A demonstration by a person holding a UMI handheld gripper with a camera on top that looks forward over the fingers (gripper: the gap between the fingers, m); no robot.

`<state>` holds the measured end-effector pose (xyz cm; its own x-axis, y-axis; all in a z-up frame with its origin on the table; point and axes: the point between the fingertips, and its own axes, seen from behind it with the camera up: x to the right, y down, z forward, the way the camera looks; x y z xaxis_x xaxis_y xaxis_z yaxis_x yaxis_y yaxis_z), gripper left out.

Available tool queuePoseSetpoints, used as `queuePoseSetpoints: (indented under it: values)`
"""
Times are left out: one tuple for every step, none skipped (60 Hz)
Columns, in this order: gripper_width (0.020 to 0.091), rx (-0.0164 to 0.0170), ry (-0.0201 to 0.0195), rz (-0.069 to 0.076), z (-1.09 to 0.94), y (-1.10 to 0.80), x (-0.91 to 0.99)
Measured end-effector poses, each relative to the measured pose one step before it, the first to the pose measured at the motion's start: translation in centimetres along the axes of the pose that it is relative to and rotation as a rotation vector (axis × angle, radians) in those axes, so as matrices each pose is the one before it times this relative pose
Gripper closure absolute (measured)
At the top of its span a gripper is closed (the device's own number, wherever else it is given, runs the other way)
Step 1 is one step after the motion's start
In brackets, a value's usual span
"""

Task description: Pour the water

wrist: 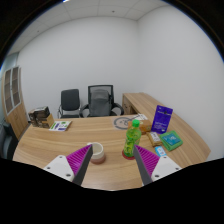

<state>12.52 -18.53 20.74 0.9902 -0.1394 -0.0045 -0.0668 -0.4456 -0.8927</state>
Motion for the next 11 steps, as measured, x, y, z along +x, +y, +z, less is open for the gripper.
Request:
queuePoseSetpoints:
  values:
    - [0.0266, 0.00285, -0.00393, -0.0012, -0.153, -0.185, -0.128]
    - [0.0263, 0.0039, -0.00342, -0.0004, -0.118, -0.175, -0.132]
    - [0.0264, 0.00398, -0.00251, 0.0003, -0.111, -0.158, -0.092]
    - [0.0263, 0.0034, -0.00164, 0.0013, -0.097, -0.144, -0.064]
    - [0.0264, 0.00214, -0.00255, 0.002, 0.022, -0.114, 0.069]
    - [0.0264, 0.00112, -0.00088, 0.0029, -0.089, -0.115, -0.06]
    - [0.0262, 0.00072, -0.0002, 0.0031, -0.097, -0.083, -0.069]
    - [0.0263, 0.00115, 0.00076, 0.0026, -0.08, -0.092, -0.037]
    - [0.0263, 0.00167, 0.00174, 0.0015, -0.069, -0.067, 0.007]
    - [0.0265, 0.0005, 0.00177, 0.0006, -0.047, -0.037, 0.016]
    - [0.0265, -0.00031, 0.00183, 0.0004, -0.033, -0.017, 0.039]
